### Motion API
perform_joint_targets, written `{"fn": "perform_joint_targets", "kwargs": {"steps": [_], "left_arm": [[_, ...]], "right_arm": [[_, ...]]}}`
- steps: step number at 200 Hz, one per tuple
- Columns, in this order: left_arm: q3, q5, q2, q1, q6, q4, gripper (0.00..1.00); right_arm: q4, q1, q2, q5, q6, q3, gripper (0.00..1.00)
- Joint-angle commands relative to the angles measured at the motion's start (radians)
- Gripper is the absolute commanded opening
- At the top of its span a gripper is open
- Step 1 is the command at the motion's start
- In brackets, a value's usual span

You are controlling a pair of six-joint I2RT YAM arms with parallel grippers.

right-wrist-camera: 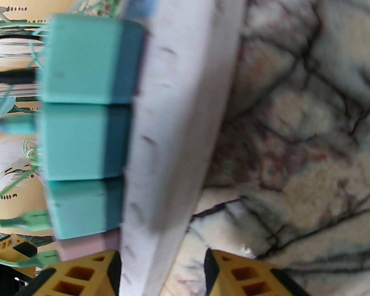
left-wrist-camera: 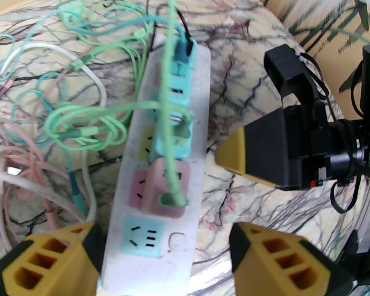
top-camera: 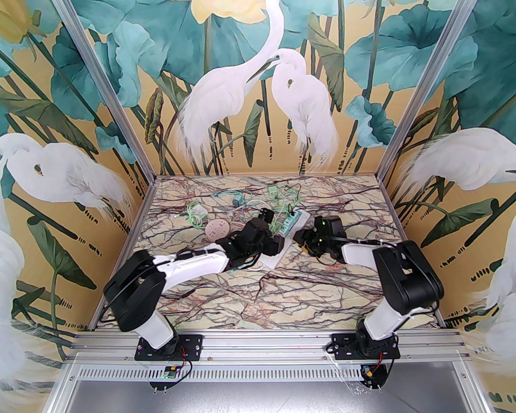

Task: Pull the plug off the socket

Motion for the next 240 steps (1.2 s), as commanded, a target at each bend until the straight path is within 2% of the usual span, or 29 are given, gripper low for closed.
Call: {"fn": "perform_joint_targets", "kwargs": {"steps": [1, 53, 99, 123, 134, 147, 203, 240], "left_arm": [[0.039, -0.018, 0.041, -0.005, 0.045, -0.035, 0.67], [0.1, -0.02, 0.114, -0.005, 0.084, -0.071, 0.65], [0.125, -0.023, 0.14, -0.005, 0.088, -0.081, 0.64], [0.142, -0.018, 0.158, -0.006, 0.092, -0.089, 0.64], [0.15, -0.014, 0.165, -0.005, 0.095, -0.093, 0.64], [0.157, -0.014, 0.175, -0.005, 0.102, -0.096, 0.6], [0.209, -0.033, 0.229, -0.005, 0.142, -0.13, 0.59], [0.253, -0.052, 0.268, -0.005, 0.173, -0.157, 0.57]], "right_arm": [[0.169, 0.008, 0.038, -0.054, 0.061, -0.023, 0.51], [0.224, 0.025, 0.085, -0.071, 0.081, -0.037, 0.48], [0.082, 0.056, 0.081, -0.017, 0.006, -0.016, 0.42], [0.07, 0.057, 0.099, -0.012, 0.0, -0.01, 0.39], [0.071, 0.056, 0.11, -0.012, 0.001, -0.008, 0.33], [0.071, 0.055, 0.122, -0.009, 0.0, -0.005, 0.33], [0.094, 0.056, 0.172, -0.026, 0.013, 0.007, 0.32], [0.045, 0.056, 0.17, -0.008, -0.005, 0.02, 0.33]]}}
